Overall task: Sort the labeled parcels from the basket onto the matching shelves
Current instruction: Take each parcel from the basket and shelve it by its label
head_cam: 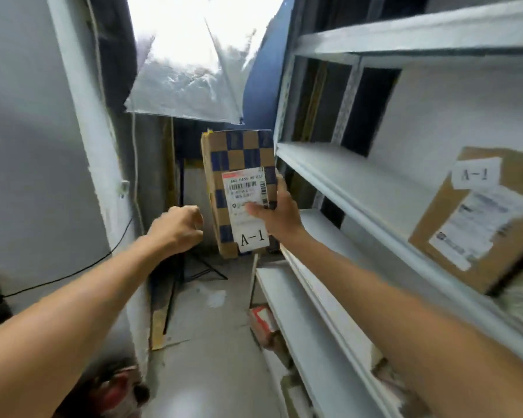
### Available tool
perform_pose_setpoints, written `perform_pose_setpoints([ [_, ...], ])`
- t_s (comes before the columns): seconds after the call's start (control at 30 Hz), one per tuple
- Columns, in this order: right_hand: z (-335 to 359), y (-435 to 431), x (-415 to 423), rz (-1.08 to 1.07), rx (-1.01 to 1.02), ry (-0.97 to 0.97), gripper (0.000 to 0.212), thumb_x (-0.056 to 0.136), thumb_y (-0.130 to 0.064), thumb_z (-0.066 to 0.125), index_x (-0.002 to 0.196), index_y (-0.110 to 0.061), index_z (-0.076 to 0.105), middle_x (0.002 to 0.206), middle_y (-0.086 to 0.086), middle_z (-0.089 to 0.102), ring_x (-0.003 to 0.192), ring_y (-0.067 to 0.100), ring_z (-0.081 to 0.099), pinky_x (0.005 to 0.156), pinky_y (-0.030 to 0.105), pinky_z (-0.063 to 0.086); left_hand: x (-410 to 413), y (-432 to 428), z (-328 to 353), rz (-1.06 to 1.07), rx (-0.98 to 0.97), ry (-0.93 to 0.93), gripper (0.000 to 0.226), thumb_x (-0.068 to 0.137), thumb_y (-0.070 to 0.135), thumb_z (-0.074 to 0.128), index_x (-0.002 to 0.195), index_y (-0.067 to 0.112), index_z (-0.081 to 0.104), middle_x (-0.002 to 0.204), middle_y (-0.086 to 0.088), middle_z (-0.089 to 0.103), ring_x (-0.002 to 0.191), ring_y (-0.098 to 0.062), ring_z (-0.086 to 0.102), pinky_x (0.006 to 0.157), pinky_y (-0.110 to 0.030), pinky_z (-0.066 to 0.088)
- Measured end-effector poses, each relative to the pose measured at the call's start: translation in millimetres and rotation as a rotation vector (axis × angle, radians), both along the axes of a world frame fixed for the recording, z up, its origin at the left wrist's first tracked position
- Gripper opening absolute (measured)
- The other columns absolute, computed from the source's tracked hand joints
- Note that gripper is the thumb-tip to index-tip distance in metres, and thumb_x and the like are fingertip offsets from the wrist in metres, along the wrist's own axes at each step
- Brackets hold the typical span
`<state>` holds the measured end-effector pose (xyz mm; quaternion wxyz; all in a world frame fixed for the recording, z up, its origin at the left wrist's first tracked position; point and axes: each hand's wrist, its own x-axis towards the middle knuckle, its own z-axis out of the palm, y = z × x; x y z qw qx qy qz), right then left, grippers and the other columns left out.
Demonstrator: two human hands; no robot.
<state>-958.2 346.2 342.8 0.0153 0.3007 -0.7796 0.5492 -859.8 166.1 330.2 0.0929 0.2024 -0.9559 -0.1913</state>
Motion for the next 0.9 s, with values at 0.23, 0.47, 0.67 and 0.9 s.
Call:
perform_pose_setpoints([
  [0.23, 20, 54, -21, -0.299, -0.058, -0.014, 0.074, 0.086, -0.017, 0.069, 0.144, -0.025, 0.024, 0.132, 0.000, 0.058, 0.118, 0.021, 0.057, 0.089, 0.035, 0.051, -93, 29, 31, -0.285, -0.069, 0.068, 0.028, 0.084, 0.024, 0.061, 0.113, 0.025, 0.061, 0.113, -0.006, 0.065, 0.098, -0.027, 0.061, 0.082, -0.035, 0.051],
  [0.47, -30, 83, -11, -0.579, -0.011, -0.131, 0.086, 0.075, -0.018, 0.080, 0.143, -0.017, 0.028, 0.128, 0.004, 0.061, 0.117, 0.021, 0.057, 0.097, 0.042, 0.049, -121, 55, -17, -0.534, 0.088, -0.010, 0.029, 0.084, 0.017, 0.065, 0.113, 0.018, 0.063, 0.115, -0.009, 0.064, 0.097, -0.026, 0.061, 0.080, -0.033, 0.048],
  [0.67, -82, 79, -4, -0.668, -0.008, -0.209, 0.071, 0.076, -0.013, 0.078, 0.135, -0.015, 0.039, 0.123, 0.002, 0.062, 0.107, 0.013, 0.057, 0.094, 0.033, 0.049, -138, 52, -70, -0.625, 0.106, -0.177, 0.032, 0.081, 0.011, 0.065, 0.113, 0.017, 0.061, 0.112, -0.008, 0.065, 0.093, -0.023, 0.061, 0.079, -0.034, 0.051],
  [0.9, -3, 85, -70, -0.798, -0.251, -0.023, 0.069, 0.079, -0.018, 0.076, 0.136, -0.015, 0.038, 0.110, -0.008, 0.060, 0.097, 0.009, 0.058, 0.084, 0.040, 0.056, -209, 54, -23, -0.637, 0.078, -0.053, 0.030, 0.083, 0.013, 0.064, 0.112, 0.016, 0.062, 0.110, -0.010, 0.067, 0.095, -0.026, 0.064, 0.085, -0.038, 0.053],
])
